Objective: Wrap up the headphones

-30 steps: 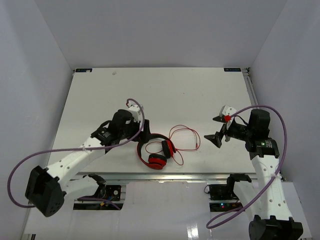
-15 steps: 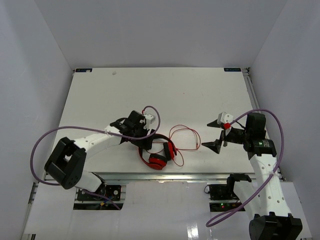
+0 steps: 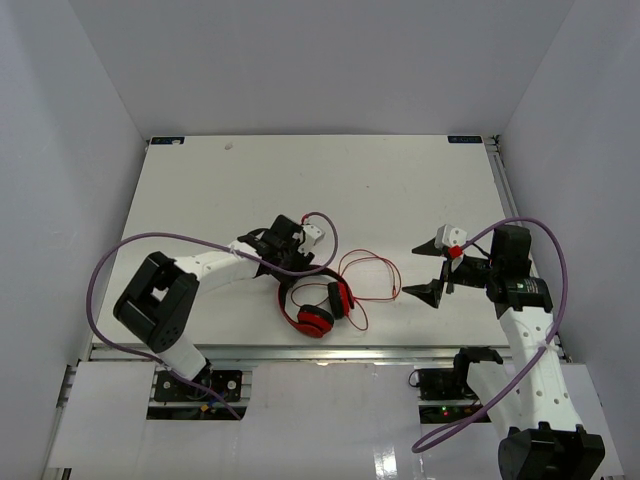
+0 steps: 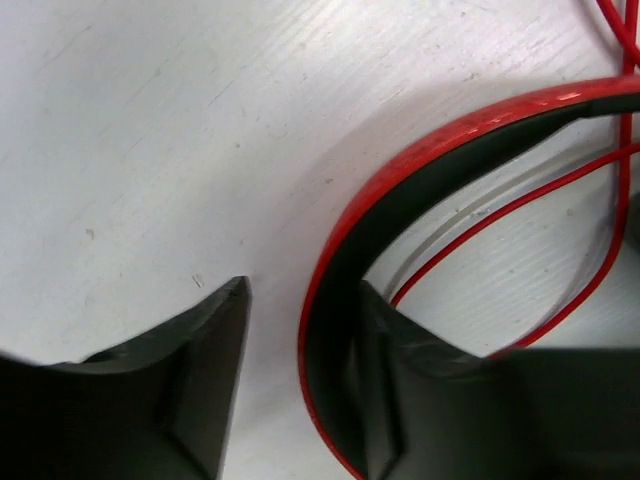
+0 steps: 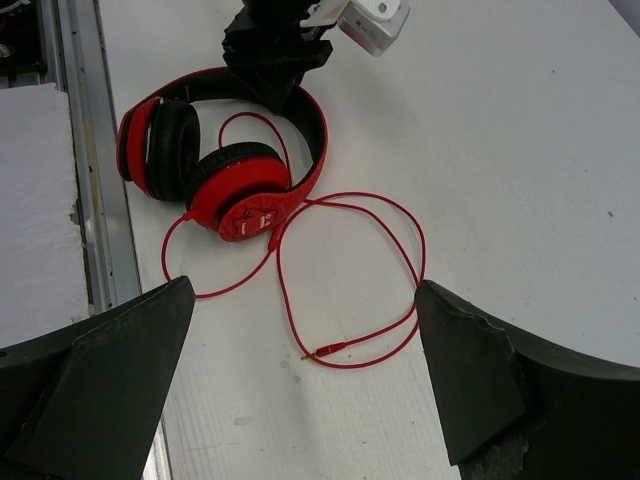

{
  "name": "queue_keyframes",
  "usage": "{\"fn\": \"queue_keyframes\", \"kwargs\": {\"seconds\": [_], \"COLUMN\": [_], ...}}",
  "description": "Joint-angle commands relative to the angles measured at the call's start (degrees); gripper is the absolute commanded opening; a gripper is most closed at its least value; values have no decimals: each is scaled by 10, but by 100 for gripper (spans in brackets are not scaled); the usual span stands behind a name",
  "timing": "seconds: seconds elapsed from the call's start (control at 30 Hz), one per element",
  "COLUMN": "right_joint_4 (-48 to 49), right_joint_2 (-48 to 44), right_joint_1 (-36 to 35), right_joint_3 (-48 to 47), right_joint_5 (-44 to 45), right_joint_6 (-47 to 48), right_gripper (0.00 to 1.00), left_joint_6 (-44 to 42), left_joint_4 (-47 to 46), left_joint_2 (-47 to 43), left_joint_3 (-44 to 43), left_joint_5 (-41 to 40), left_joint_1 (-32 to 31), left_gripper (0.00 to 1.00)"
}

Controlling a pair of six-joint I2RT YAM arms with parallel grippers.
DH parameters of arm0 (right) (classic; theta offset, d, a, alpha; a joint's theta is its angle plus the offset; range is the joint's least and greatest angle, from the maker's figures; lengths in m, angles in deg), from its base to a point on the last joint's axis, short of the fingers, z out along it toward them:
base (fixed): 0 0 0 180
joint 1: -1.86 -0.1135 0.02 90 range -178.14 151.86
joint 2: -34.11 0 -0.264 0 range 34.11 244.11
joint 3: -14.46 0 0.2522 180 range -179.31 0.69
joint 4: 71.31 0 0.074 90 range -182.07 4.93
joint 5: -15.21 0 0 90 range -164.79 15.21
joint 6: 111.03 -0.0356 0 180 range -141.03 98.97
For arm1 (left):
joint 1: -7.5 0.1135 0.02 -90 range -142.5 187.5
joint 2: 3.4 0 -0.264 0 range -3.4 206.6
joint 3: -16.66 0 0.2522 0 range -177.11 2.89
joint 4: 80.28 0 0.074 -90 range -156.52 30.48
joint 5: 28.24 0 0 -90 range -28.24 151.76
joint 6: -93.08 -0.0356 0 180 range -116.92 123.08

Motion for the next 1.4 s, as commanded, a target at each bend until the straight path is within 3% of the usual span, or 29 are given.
{"fn": "queue_keyframes", "kwargs": {"seconds": [0.0,0.17,0.27,0.43,0.63,0.77,0.87,1.07,1.17,1.27,1.37], "right_joint_4": [13,13,13,13,83,157,267,356,465,554,567], "right_joint_2": [2,-4,-4,-2,26,84,129,242,299,345,389], "right_joint_1": [1,1,1,1,-3,-34,-74,-185,-198,-203,-202], "right_joint_3": [0,5,6,1,-2,-32,-50,-127,-168,-200,-252], "right_joint_5": [-16,-10,-10,-3,29,41,62,77,106,199,166], "right_joint_6": [9,9,10,7,-64,-126,-194,-147,-215,-283,-310], "right_gripper": [98,98,98,97,98,90,90,90,90,90,90], "left_joint_6": [-55,-65,-70,-43,104,130,136,155,163,172,179], "left_joint_4": [-1,1,1,-3,31,11,19,44,59,63,65], "left_joint_2": [53,62,65,69,-2,-96,-125,-150,-152,-158,-165], "left_joint_3": [-43,-44,-37,-46,-133,-175,-219,-302,-338,-354,-359], "left_joint_5": [45,71,72,15,-104,-131,-130,-117,-113,-114,-111], "left_joint_1": [-1,-1,-1,4,68,89,91,92,92,93,93], "left_gripper": [46,31,28,0,0,0,0,0,0,0,0]}}
